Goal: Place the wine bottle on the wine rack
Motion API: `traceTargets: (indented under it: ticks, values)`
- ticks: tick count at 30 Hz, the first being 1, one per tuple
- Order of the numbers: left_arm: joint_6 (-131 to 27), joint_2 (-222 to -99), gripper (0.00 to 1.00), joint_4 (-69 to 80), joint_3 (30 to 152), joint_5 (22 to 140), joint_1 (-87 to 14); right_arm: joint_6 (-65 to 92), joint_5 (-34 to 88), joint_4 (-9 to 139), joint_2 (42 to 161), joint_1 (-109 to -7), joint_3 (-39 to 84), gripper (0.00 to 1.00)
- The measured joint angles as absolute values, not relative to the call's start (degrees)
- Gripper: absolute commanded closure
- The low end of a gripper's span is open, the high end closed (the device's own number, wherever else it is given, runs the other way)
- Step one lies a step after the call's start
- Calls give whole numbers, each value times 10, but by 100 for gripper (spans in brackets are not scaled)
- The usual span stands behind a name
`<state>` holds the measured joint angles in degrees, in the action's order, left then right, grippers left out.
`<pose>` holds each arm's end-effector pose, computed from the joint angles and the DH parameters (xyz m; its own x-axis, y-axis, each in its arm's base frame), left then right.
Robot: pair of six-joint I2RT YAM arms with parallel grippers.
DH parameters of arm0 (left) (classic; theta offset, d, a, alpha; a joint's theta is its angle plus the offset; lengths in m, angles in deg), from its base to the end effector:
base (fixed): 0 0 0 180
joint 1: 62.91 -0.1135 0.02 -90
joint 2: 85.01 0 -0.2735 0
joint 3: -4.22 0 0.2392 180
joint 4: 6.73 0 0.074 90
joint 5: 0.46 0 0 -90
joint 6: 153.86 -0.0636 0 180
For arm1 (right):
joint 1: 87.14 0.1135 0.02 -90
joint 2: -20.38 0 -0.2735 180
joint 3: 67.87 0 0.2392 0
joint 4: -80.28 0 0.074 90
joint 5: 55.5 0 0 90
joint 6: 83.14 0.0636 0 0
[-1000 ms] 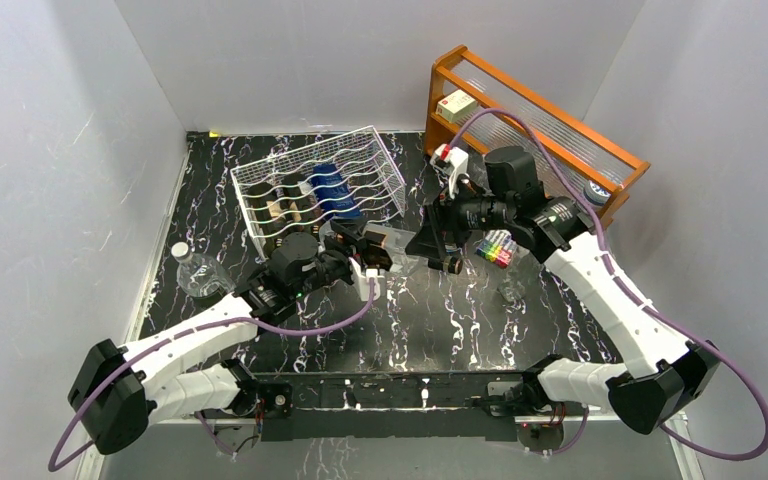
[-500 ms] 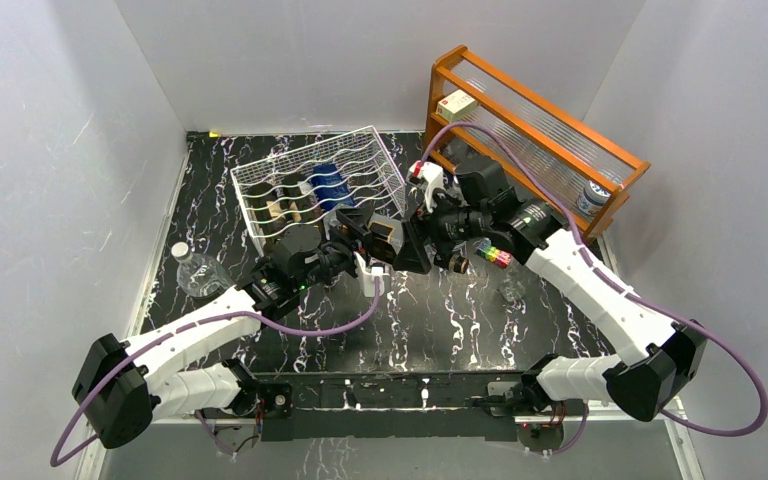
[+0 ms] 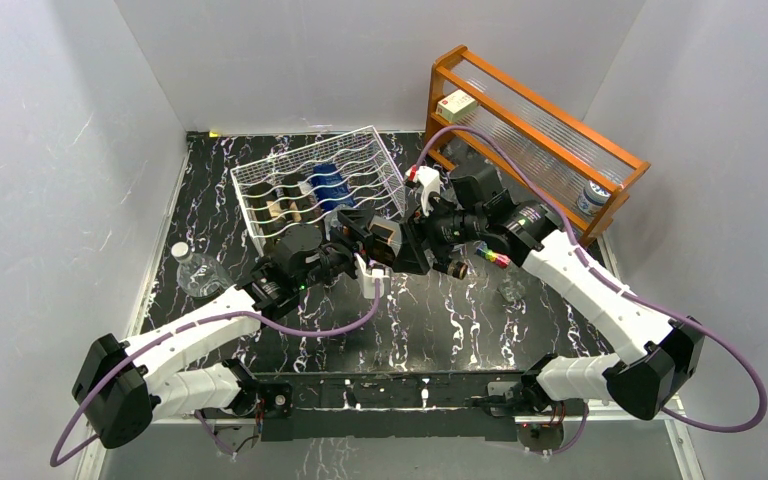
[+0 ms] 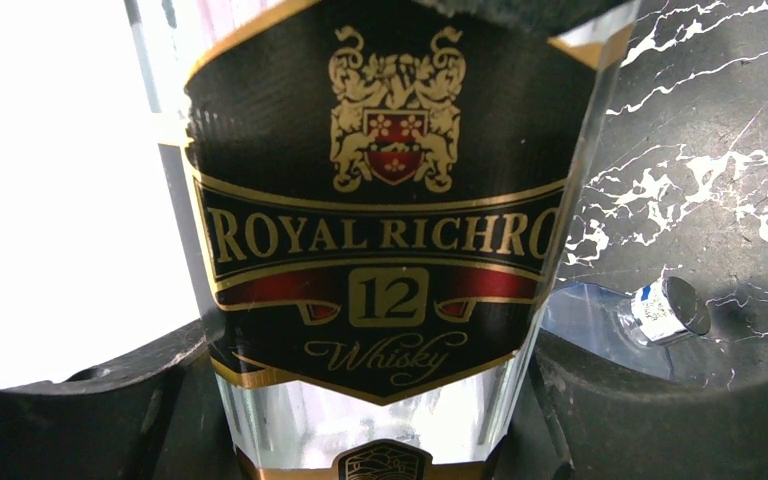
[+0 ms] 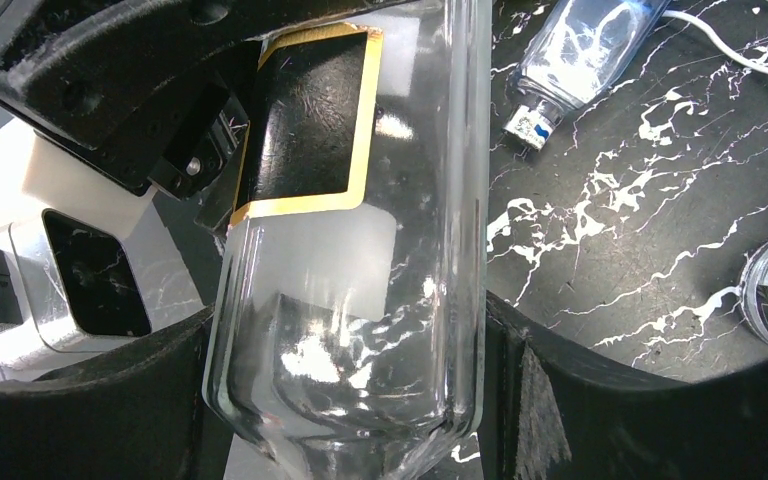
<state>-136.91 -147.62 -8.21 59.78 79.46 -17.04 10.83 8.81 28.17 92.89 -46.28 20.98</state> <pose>0.1783 -0.1998 0.3137 0.7723 0.5565 -0.3064 0.3060 0.0968 0.9471 0.1891 0.2000 0.3649 -0.5003 -0.3502 -0.7919 -0.8229 0.4768 0.3090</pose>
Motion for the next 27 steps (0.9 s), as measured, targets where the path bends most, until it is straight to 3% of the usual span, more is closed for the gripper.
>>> traceTargets:
  ticks: [4, 7, 27]
  values:
    - [-1363, -1476, 34, -80, 598, 795, -170, 113, 91, 282, 928, -462, 209, 92]
    - [-1348, -1476, 5, -78, 598, 795, -170, 119, 98, 280, 923, -460, 205, 100]
    - [-1057, -1352, 2, -32, 600, 844, -170, 172, 277, 269, 866, -460, 96, 100]
